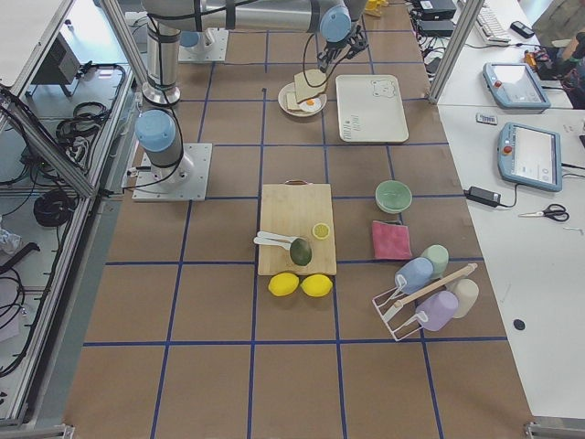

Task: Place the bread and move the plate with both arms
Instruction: 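Lift the bread with the right gripper and carry it over the plate, then lower the bread onto the egg and open the right gripper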

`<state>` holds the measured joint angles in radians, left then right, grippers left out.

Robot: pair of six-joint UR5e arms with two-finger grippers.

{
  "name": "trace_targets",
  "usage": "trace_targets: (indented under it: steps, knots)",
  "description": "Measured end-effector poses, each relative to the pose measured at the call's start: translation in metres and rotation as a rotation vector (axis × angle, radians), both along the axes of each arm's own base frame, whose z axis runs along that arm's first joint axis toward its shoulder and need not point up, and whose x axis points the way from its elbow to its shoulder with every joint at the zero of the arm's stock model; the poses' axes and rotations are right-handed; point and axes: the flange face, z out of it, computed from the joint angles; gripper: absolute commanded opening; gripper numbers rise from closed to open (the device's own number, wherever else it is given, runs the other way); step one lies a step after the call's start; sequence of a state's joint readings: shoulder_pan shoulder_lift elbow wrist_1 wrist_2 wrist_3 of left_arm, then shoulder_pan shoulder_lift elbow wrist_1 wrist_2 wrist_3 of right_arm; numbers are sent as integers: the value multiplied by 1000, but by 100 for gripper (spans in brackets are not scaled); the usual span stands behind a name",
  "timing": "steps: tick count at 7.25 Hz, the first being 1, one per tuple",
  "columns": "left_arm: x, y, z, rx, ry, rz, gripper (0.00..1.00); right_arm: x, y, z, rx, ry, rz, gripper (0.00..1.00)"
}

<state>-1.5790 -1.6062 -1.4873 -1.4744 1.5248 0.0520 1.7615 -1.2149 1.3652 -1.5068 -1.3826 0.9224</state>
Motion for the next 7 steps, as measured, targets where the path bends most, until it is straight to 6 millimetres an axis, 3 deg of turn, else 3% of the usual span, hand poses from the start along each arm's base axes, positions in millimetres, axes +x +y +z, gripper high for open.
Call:
trace_targets:
  steps: [2, 3, 7]
  knots:
    - [0, 0, 0, -1, 0, 0, 100, 42, 7, -28, 33, 11, 15, 0]
    - [0, 0, 0, -1, 0, 0, 100, 52, 6, -40, 36, 17, 21, 0]
    - [0, 0, 0, 0, 1, 7, 100, 59, 1, -85, 60, 25, 41, 0]
